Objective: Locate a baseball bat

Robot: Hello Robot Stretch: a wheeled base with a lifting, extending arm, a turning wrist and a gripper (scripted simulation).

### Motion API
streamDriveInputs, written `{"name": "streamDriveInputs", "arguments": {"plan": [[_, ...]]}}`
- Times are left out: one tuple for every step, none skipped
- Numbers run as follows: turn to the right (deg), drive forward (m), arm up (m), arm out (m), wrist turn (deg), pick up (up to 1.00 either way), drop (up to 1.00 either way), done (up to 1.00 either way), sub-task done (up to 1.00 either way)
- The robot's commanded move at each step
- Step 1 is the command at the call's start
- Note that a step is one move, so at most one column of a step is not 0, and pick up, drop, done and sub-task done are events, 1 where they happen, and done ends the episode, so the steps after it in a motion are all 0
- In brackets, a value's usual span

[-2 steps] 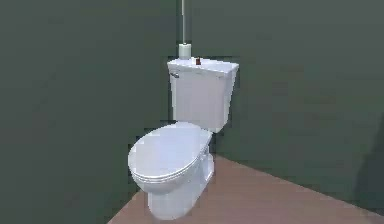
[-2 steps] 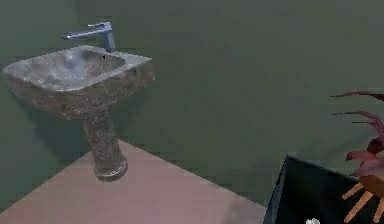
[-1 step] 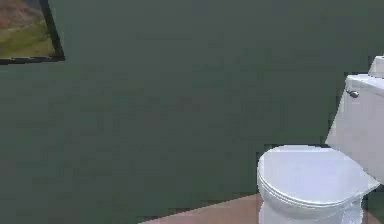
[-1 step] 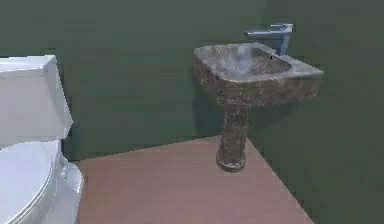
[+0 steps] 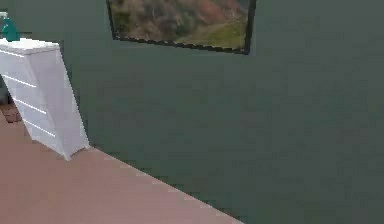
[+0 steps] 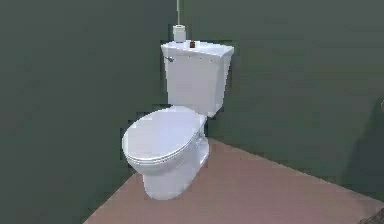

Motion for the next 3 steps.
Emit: {"name": "streamDriveInputs", "arguments": {"plan": [[-45.0,0.00,0.00,0.00,0.0,0.00,0.00,0.00,0.00],[0.0,1.00,0.00,0.00,0.0,0.00,0.00,0.00,0.00],[-12.0,0.00,0.00,0.00,0.0,0.00,0.00,0.00,0.00]]}}
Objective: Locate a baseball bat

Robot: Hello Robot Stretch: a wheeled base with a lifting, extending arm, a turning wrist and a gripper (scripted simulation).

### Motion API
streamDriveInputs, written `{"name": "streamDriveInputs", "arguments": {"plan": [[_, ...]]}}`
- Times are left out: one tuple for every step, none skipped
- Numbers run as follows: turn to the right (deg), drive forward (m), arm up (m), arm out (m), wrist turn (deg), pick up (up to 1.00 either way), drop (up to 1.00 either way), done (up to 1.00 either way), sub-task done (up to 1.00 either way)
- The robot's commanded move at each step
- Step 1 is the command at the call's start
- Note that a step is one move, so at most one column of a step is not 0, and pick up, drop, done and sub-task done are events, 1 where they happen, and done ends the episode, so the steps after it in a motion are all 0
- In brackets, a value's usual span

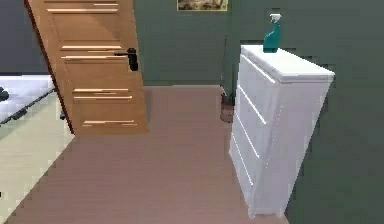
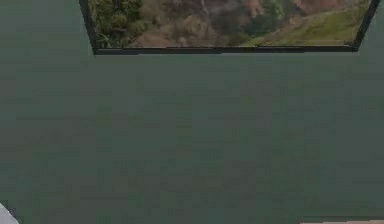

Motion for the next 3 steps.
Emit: {"name": "streamDriveInputs", "arguments": {"plan": [[0.0,0.65,0.00,0.00,0.0,0.00,0.00,0.00,0.00],[-45.0,0.00,0.00,0.00,0.0,0.00,0.00,0.00,0.00],[-12.0,0.00,0.00,0.00,0.0,0.00,0.00,0.00,0.00]]}}
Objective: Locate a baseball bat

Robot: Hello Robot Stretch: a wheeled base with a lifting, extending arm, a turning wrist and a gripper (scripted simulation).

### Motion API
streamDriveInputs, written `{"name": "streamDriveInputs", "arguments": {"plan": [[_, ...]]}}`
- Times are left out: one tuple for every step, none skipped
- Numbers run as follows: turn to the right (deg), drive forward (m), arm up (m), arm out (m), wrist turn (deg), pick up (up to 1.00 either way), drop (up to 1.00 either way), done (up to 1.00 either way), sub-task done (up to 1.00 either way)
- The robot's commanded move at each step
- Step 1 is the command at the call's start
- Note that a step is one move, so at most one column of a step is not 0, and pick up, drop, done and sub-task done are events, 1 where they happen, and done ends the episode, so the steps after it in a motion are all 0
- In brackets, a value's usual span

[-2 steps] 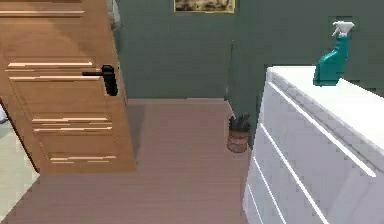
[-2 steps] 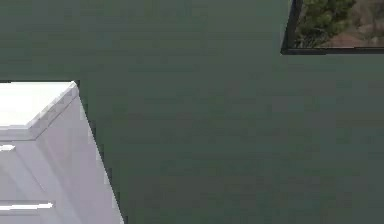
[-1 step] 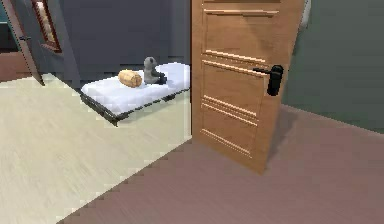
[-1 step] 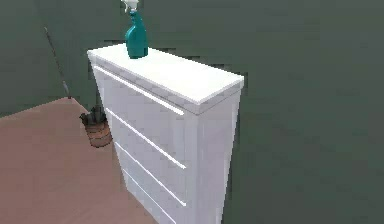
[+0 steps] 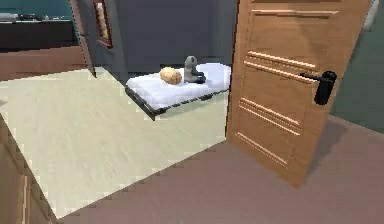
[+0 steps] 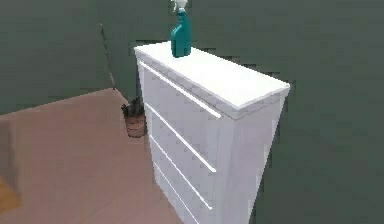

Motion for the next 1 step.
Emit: {"name": "streamDriveInputs", "arguments": {"plan": [[0.0,0.30,0.00,0.00,0.0,0.00,0.00,0.00,0.00]]}}
